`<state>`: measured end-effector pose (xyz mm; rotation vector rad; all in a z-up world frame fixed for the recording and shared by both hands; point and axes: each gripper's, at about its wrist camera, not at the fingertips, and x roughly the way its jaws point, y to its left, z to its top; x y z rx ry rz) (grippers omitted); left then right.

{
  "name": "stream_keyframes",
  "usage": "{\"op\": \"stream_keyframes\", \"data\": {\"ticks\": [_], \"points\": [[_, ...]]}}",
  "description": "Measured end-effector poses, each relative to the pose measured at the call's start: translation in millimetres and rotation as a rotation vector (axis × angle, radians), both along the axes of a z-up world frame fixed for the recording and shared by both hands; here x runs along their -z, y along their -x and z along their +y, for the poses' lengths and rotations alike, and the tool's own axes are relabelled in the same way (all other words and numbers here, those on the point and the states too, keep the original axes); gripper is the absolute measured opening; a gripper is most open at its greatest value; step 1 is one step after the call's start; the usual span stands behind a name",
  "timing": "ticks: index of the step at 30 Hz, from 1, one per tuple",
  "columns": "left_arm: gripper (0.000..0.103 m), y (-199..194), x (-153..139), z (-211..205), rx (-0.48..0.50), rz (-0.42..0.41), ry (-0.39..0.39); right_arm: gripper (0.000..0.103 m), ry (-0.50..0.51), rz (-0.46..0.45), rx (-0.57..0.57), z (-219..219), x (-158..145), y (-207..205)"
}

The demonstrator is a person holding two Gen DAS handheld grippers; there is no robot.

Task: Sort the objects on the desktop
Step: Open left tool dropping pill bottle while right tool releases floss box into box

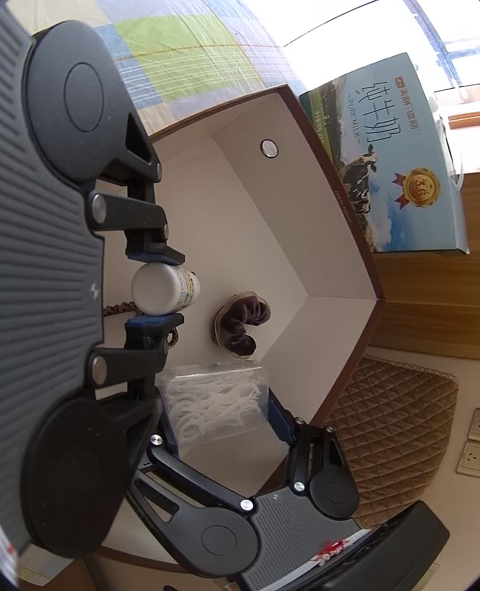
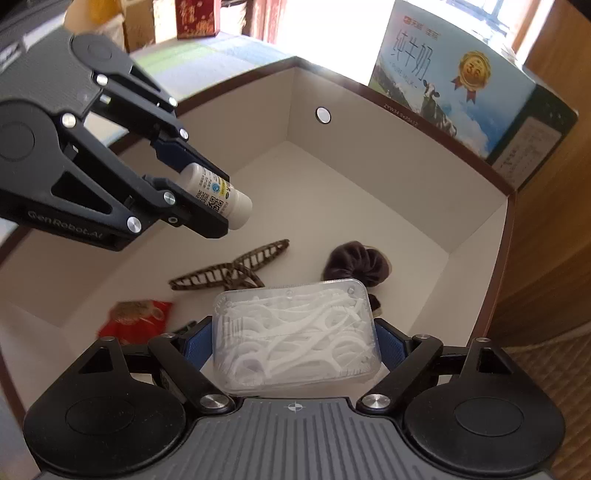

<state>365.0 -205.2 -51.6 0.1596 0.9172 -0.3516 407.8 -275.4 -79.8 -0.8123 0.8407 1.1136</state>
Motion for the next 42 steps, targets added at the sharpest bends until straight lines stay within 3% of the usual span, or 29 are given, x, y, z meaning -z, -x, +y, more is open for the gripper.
{"op": "stream_keyframes", "data": {"ticks": [10,30,35,42], "points": [[0.022,-11.7,10.5,-0.8,0.002,0.028,-0.030,0.085,0.050,-0.068,-0.036,9.3,7.6,-9.0],[0.023,-16.2,16.1,-5.4,0.016,0.036,-0.072,0.088,-0.039,-0.032,0.016,-0.7,-1.1,-11.8],[0.034,-12.4,12.5,-7.0,0.017,0.028,-0.074,0.089,-0.071,-0.008,0.038,-7.3,-5.6,-8.3],[0.038,-2.0,0.3,-4.7,-0.005,0.013,-0.044,0.089,-0.115,0.015,0.060,-16.1,-12.0,3.3]]}}
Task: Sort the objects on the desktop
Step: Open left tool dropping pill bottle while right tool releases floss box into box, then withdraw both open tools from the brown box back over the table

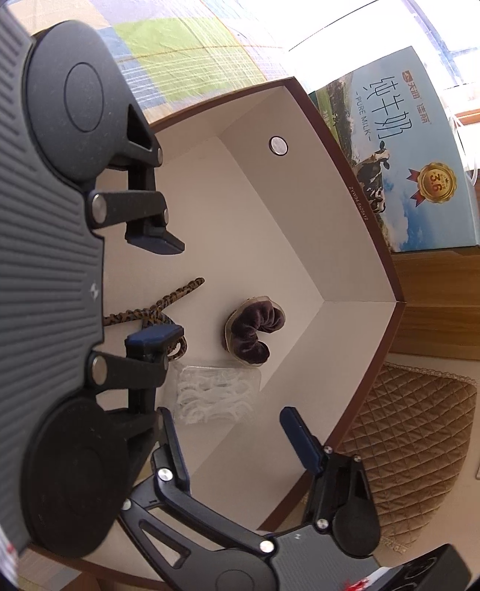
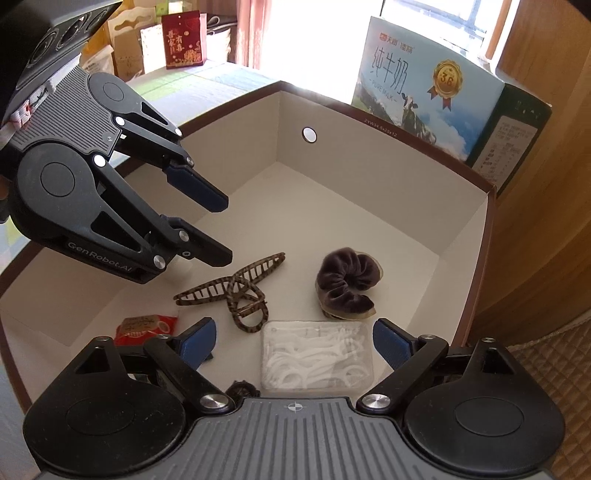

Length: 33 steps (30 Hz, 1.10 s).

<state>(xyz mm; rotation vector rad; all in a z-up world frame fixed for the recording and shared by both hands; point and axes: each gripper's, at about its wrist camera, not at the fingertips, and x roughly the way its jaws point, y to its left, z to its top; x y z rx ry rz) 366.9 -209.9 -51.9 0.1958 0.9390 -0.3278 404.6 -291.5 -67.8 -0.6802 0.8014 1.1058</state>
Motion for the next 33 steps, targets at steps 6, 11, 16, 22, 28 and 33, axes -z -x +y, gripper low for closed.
{"op": "stream_keyframes", "data": {"ticks": [6,11,16,22,28,33], "points": [[0.042,14.5,-13.8,5.7,-0.038,-0.013,0.029,0.090,-0.040,0.009,0.028,-7.5,-9.2,9.9],[0.052,29.7,-29.4,10.4,-0.065,-0.038,0.041,0.090,-0.086,0.017,0.062,-15.3,-20.8,19.4],[0.057,44.6,-45.5,16.6,-0.089,-0.065,0.064,0.092,-0.132,0.023,0.110,-22.3,-31.1,29.7],[0.068,66.7,-65.3,27.1,-0.123,-0.112,0.093,0.097,-0.176,0.026,0.176,-31.8,-41.8,42.9],[0.078,91.5,-82.9,42.5,-0.169,-0.151,0.113,0.100,-0.227,0.021,0.262,-40.6,-50.7,62.0],[0.085,113.7,-95.8,57.1,-0.207,-0.181,0.122,0.101,-0.264,0.019,0.335,-42.3,-58.8,78.7]]}}
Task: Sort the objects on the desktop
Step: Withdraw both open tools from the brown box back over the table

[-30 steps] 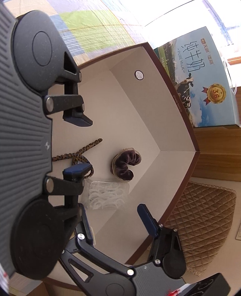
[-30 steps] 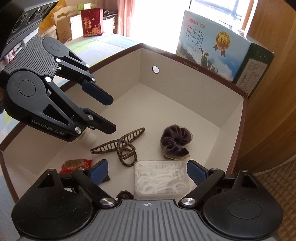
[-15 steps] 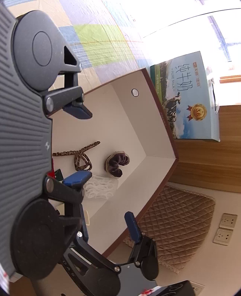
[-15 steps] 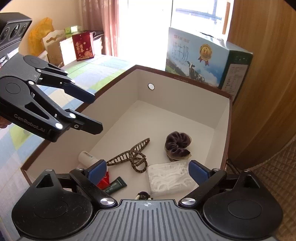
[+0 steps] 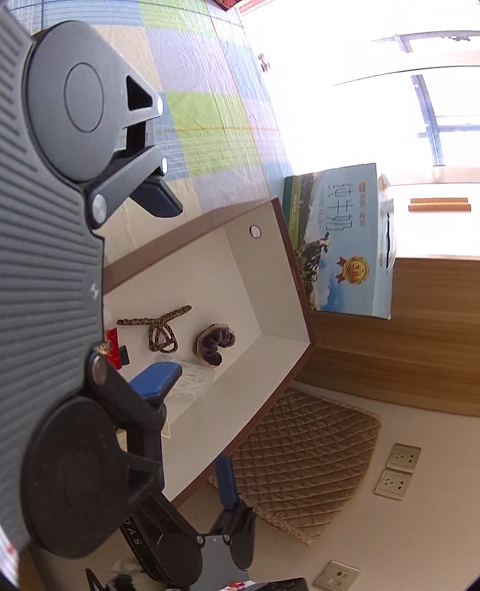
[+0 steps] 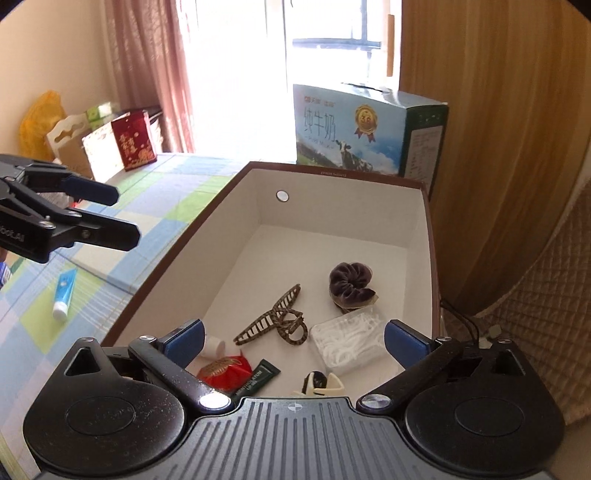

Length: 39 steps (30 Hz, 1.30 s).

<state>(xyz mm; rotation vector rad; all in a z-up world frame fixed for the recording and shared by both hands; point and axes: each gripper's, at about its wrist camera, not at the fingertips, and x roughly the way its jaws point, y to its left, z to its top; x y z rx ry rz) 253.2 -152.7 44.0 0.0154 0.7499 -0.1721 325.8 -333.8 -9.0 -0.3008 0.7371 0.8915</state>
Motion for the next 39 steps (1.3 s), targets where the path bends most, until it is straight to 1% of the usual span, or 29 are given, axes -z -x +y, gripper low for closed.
{"op": "stream_keyframes", "data": {"ticks": [5,9,13,21,29,39], "points": [[0.086,26.8,-10.7,20.6,-0.038,-0.033,0.018,0.101,-0.037,0.005,0.078,-2.0,-6.1,17.9],[0.086,48.9,-11.7,39.5,-0.073,-0.042,0.036,0.101,-0.065,0.017,0.151,-6.2,-8.7,33.1],[0.086,68.7,-6.9,54.7,-0.101,-0.033,0.047,0.101,-0.084,0.036,0.205,-8.3,-9.3,49.2],[0.086,100.2,5.0,74.2,-0.126,-0.003,0.074,0.101,-0.082,0.018,0.257,-2.0,-11.4,87.2],[0.086,115.7,16.5,77.7,-0.107,0.025,0.090,0.101,-0.073,0.023,0.290,5.7,-11.0,111.5],[0.086,115.0,28.6,77.9,-0.086,0.048,0.093,0.101,-0.078,0.027,0.325,7.1,-5.9,124.1]]}}
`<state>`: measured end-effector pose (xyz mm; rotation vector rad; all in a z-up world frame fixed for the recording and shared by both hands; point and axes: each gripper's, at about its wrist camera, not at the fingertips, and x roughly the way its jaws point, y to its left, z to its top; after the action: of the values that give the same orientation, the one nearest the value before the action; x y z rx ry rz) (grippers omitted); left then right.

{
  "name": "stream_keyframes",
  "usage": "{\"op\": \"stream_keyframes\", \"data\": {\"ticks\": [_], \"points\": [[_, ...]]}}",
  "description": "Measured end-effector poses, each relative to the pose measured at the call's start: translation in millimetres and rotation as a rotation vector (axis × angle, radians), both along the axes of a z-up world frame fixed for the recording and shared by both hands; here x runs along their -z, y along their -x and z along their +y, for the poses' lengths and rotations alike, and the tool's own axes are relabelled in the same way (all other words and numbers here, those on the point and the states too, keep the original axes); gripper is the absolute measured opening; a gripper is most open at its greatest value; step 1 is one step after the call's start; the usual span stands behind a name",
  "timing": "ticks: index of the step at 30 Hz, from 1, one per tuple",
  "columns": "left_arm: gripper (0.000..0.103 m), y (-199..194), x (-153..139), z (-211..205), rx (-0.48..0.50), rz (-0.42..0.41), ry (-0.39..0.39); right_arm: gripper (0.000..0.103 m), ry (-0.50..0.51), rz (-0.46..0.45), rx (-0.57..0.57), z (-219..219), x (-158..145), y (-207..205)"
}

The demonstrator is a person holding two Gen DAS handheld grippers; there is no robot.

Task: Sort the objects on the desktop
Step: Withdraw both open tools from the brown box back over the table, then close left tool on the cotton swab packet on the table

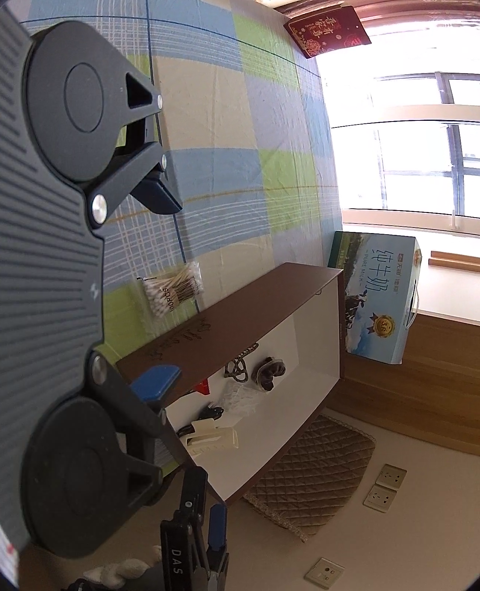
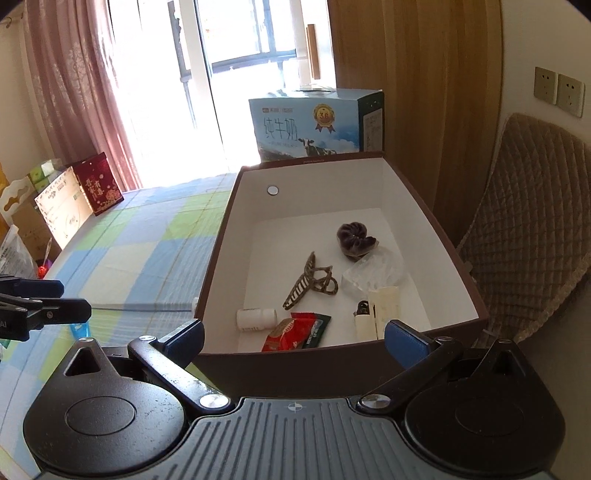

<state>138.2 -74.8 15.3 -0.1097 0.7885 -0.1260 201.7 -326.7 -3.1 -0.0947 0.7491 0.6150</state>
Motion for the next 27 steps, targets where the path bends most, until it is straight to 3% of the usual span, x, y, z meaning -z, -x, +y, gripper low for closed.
{"op": "stream_keyframes", "data": {"ticks": [12,27], "points": [[0.084,-31.4,45.1,-7.8,0.006,0.076,-0.008,0.101,-0.029,0.015,0.160,-26.8,10.8,-16.9],[0.069,-103.2,113.9,-13.4,0.056,0.183,0.007,0.101,-0.057,0.041,0.243,-47.3,18.7,-74.2]]}}
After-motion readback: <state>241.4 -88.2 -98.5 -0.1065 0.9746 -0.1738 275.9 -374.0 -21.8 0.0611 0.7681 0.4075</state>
